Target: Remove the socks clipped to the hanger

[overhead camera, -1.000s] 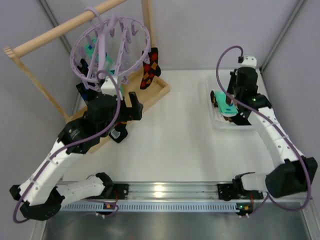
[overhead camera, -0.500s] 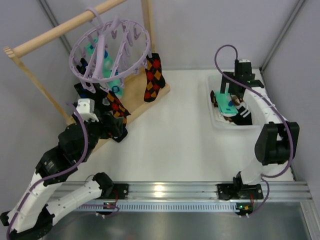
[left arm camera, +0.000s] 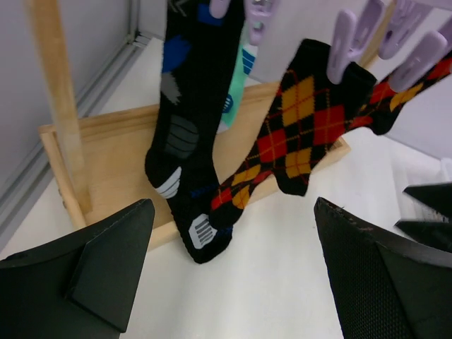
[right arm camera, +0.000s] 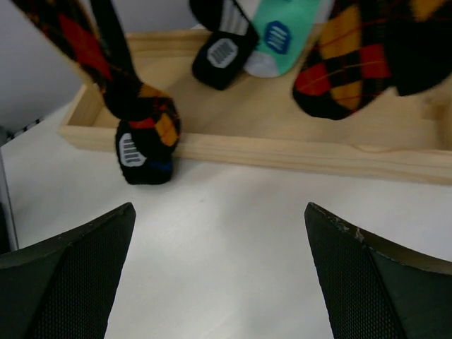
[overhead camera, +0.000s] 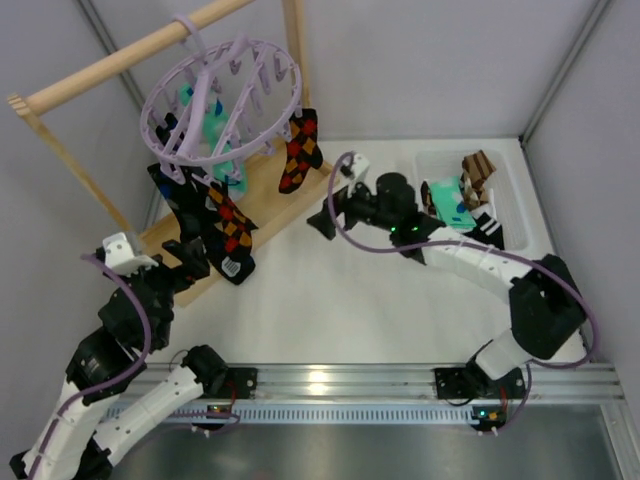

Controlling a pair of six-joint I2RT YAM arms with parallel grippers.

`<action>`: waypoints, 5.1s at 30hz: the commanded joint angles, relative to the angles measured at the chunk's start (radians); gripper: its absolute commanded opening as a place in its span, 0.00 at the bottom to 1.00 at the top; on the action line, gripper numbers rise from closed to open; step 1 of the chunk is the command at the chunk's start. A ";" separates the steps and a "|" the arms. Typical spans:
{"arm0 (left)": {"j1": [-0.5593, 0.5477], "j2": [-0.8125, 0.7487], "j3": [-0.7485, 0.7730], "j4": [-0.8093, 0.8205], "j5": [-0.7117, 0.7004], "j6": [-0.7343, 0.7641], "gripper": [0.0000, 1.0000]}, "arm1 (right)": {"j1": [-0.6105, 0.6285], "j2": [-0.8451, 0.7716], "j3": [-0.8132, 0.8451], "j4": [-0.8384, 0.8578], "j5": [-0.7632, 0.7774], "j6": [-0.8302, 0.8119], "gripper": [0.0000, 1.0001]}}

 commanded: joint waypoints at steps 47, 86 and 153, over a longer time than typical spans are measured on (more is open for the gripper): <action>0.139 0.644 0.727 -0.171 0.251 -0.029 0.98 | 0.568 0.024 0.012 0.234 0.696 -0.092 0.00; 0.149 0.779 0.614 -0.047 0.036 -0.081 0.73 | 0.643 0.033 0.052 0.199 0.690 -0.075 0.00; 0.219 0.173 0.183 0.061 0.931 0.144 0.98 | -0.693 -0.094 0.211 -0.635 0.552 0.088 0.92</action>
